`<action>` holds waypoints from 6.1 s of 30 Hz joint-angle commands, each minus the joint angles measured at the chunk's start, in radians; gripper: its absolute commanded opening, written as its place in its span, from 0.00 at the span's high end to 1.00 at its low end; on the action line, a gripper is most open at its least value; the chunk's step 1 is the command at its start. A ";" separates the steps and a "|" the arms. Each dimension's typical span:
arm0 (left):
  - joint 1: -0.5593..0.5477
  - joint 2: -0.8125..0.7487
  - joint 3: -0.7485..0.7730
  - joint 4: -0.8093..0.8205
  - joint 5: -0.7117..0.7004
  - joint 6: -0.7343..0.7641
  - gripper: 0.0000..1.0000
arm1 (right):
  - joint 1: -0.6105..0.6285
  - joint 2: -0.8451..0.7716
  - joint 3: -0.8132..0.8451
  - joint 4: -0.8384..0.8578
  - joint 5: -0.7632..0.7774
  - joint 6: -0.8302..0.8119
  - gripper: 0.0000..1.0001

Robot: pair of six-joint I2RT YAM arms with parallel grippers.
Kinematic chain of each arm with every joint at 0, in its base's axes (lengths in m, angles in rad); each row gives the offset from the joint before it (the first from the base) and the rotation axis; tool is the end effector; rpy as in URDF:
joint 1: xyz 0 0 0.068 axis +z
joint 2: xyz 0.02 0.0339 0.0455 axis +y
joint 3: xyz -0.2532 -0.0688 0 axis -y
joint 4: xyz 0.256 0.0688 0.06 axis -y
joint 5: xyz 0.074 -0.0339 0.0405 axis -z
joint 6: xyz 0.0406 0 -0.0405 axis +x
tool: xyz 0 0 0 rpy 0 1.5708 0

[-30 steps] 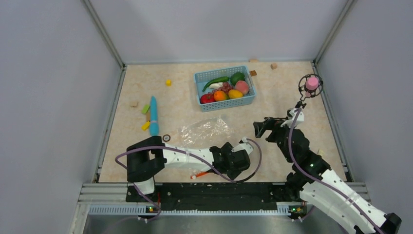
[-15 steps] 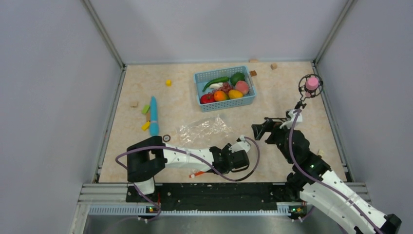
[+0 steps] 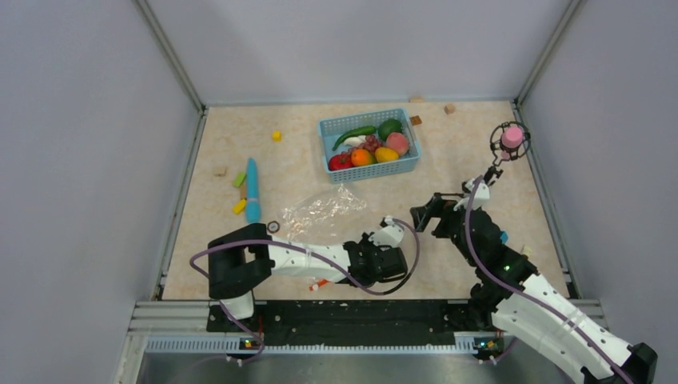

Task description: Place the food in the zip-top bag and seal the zipper

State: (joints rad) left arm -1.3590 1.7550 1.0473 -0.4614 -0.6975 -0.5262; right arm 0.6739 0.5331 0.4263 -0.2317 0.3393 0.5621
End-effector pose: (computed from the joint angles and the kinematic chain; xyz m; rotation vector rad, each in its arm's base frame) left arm 0.0972 -0.3279 0.1448 0.7915 2.2199 0.1151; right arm 0.1403 0.0948 0.2373 0.1245 1.9188 0.5167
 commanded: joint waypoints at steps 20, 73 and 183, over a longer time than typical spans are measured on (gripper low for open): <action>0.020 -0.424 0.127 -0.161 -0.273 -0.233 1.00 | 0.228 0.319 0.079 0.403 -0.345 -0.080 0.01; 0.064 -0.705 0.161 -0.578 -0.261 -0.552 0.10 | 0.246 0.728 0.423 0.578 -0.683 0.133 1.00; 0.637 -0.605 -0.053 -0.290 -0.039 -0.396 1.00 | 0.052 1.109 0.780 0.407 0.145 -0.418 0.76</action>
State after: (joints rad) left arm -0.7269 1.1797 0.9989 -0.7776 -0.7631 -0.9424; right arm 0.7280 1.8881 1.3277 -0.0025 0.5751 0.1379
